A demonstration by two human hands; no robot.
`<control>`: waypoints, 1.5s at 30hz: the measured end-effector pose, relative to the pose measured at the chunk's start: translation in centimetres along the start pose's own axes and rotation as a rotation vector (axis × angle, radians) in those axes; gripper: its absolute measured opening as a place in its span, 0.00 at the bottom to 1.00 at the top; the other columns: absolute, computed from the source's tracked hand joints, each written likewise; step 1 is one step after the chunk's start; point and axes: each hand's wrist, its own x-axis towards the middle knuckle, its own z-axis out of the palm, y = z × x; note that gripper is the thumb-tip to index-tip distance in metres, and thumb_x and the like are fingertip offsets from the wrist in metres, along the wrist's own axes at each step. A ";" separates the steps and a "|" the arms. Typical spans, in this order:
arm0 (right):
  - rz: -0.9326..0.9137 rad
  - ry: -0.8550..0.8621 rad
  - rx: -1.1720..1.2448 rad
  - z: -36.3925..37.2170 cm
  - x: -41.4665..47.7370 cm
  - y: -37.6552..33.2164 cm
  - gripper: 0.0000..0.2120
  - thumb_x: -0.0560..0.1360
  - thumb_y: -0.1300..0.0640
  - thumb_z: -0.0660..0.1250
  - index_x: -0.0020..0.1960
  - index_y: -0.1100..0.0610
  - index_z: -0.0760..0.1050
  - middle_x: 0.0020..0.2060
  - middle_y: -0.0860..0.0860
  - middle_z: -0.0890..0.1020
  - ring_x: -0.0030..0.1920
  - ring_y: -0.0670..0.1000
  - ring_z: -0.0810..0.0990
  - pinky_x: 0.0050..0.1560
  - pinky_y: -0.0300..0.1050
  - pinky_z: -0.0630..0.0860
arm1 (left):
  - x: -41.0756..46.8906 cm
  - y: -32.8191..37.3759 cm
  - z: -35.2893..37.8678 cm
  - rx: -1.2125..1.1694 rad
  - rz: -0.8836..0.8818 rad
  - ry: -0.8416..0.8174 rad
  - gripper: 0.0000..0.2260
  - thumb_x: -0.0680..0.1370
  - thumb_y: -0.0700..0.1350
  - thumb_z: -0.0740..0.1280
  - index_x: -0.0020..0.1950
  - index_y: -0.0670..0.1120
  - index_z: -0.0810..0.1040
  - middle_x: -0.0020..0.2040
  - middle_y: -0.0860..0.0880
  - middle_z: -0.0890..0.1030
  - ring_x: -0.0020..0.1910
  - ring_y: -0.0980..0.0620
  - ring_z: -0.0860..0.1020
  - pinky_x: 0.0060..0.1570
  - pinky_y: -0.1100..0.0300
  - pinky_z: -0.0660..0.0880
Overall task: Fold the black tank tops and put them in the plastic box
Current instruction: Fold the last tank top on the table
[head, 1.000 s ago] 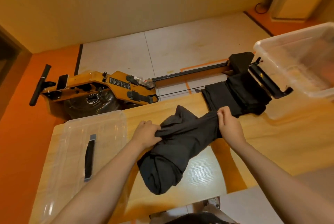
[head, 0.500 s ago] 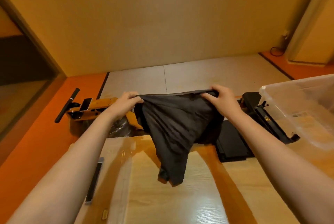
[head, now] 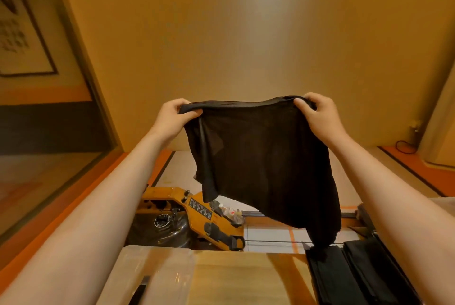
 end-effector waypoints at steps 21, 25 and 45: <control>0.241 -0.185 0.121 3.6 -6.0 3.5 0.14 0.79 0.54 0.64 0.41 0.64 0.76 0.36 0.58 0.79 0.38 0.49 0.75 0.39 0.44 0.67 | -3.7 -0.7 2.9 -0.217 -0.090 -0.215 0.09 0.79 0.36 0.64 0.46 0.48 0.80 0.45 0.50 0.82 0.45 0.54 0.80 0.44 0.63 0.76; 0.347 -0.378 0.226 3.5 -11.2 3.5 0.24 0.76 0.46 0.63 0.35 0.66 0.72 0.30 0.54 0.73 0.34 0.49 0.73 0.38 0.42 0.65 | -4.8 -3.7 2.3 -0.058 -0.111 -0.249 0.14 0.80 0.34 0.59 0.43 0.49 0.79 0.45 0.53 0.80 0.47 0.54 0.76 0.50 0.59 0.70; 0.348 -1.094 -0.158 17.3 -28.8 9.6 0.09 0.77 0.49 0.66 0.54 0.50 0.77 0.52 0.46 0.80 0.56 0.46 0.77 0.59 0.44 0.73 | -35.3 -24.3 1.1 0.326 -0.897 0.001 0.20 0.80 0.47 0.64 0.30 0.45 0.80 0.28 0.51 0.78 0.31 0.57 0.77 0.34 0.63 0.68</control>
